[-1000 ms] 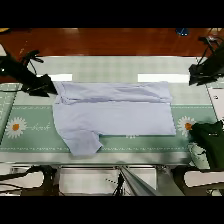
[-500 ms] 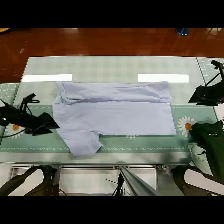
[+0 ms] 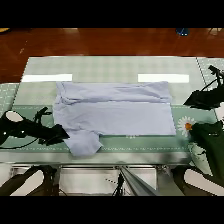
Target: Fold the shirts.
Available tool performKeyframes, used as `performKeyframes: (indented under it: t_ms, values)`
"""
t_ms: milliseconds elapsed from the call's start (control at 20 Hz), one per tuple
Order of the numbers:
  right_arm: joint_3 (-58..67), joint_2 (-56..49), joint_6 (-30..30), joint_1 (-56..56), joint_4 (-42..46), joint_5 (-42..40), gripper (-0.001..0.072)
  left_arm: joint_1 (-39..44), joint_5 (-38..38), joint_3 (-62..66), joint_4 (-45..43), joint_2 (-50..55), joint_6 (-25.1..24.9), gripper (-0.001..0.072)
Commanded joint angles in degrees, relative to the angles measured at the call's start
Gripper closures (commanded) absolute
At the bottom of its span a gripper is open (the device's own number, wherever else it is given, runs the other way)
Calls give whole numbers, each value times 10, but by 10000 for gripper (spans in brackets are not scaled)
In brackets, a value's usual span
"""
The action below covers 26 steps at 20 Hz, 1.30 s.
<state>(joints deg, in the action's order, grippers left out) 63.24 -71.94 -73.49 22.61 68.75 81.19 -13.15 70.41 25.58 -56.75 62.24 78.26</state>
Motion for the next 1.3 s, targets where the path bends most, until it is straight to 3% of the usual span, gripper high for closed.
performKeyframes:
  t_ms: [0,100,250,400,500,800,1250]
  values:
    - [-3,13,0,1,-36,-2,229,50,-131,-11,57,1,26,264]
    - [-3,33,0,1,-39,-7,229,78,-161,-11,86,19,26,278]
    - [-3,59,1,1,-26,-8,229,100,-148,-11,90,64,1,679]
    - [-6,70,0,13,54,-7,231,90,-110,-11,90,67,-38,684]
    - [-36,70,-14,50,61,-5,231,73,-81,-11,90,57,-58,684]
    - [-205,69,10,83,-8,-41,194,34,-43,-11,90,20,-112,684]
    - [-357,69,33,82,-147,-184,197,34,-38,7,95,12,-116,684]
